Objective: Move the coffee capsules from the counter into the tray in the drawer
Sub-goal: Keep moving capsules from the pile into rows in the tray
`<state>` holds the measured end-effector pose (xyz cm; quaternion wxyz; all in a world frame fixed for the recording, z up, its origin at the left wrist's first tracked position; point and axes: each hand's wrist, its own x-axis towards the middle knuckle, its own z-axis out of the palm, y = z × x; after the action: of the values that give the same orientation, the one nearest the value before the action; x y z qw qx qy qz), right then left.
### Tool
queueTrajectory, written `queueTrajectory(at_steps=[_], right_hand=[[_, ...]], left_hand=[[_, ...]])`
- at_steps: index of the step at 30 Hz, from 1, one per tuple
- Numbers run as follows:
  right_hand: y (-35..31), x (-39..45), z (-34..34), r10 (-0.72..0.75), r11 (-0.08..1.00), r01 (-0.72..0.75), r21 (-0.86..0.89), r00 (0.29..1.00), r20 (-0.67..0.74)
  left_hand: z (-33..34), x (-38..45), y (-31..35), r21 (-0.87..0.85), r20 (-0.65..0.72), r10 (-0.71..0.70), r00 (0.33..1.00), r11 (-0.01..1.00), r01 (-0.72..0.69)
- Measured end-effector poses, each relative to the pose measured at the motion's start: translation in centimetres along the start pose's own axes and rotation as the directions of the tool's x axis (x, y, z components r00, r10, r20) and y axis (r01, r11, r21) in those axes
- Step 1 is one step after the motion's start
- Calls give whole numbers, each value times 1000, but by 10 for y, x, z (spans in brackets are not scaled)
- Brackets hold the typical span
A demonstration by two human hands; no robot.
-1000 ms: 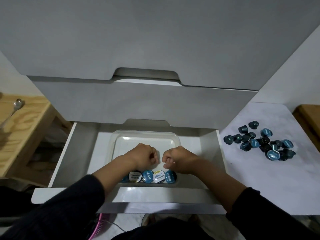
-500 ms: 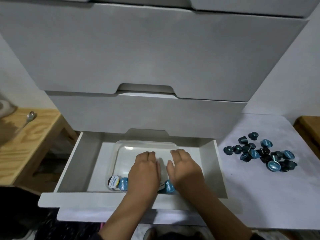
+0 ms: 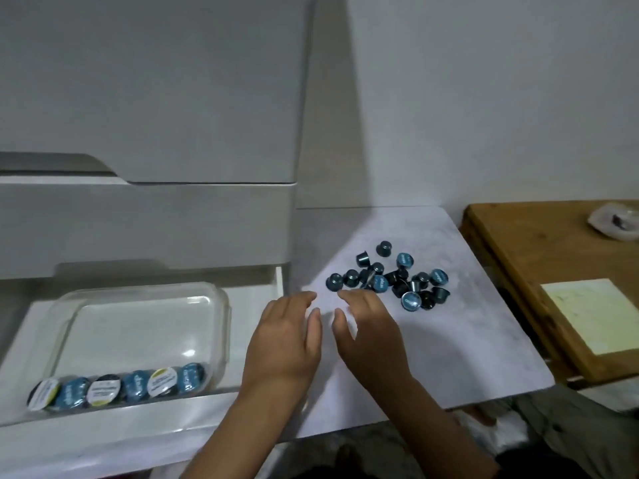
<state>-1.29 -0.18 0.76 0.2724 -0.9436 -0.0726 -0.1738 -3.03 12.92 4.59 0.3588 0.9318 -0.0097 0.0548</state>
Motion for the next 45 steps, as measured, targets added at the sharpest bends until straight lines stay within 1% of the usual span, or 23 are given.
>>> queueTrajectory(at_steps=[3,5,9,11,14,16,18,22,25,26,29,31,33,37,40,45], right_hand=[[62,-5,-15,45,998,-44,-52,999,31],[101,-6,-21,105,993,-102,-62,993,47],[161,2,-25,190,978,-177,-109,974,127],[181,9,-25,204,974,-184,-134,966,156],[200,24,-21,195,974,-167,-151,960,198],[211,33,-13,155,975,-105,-194,952,264],[217,39,-6,112,968,-31,-249,941,319],[223,44,2,122,975,-43,-220,924,362],[227,44,7,88,965,26,-260,906,415],[225,45,5,105,969,6,-249,896,432],[220,47,-2,84,976,16,-217,893,443],[222,48,-2,130,985,-67,-156,889,440],[225,47,1,194,981,-158,-115,868,457],[223,45,-1,202,979,-196,-57,881,427],[223,44,-2,213,972,-237,2,879,426],[220,44,-5,275,952,-305,-5,852,445]], left_hand=[[45,4,30,-91,71,-38,997,995,44],[78,11,38,-134,112,-78,991,987,93],[137,32,33,-173,156,-238,959,949,263],[160,42,27,-202,169,-311,935,918,342],[183,56,23,-246,170,-385,907,875,417],[194,66,24,-283,166,-411,896,851,442],[202,75,25,-309,145,-428,892,837,452],[210,86,28,-338,111,-491,864,799,497],[211,89,33,-355,89,-522,848,779,517],[211,89,35,-371,84,-540,837,763,530],[210,90,39,-405,82,-601,795,709,578],[211,91,41,-417,92,-642,761,669,615],[213,92,42,-437,104,-682,724,623,649],[214,92,45,-500,142,-729,669,531,685],[215,92,46,-535,161,-738,655,492,687],[220,88,45,-590,174,-740,649,449,671]])
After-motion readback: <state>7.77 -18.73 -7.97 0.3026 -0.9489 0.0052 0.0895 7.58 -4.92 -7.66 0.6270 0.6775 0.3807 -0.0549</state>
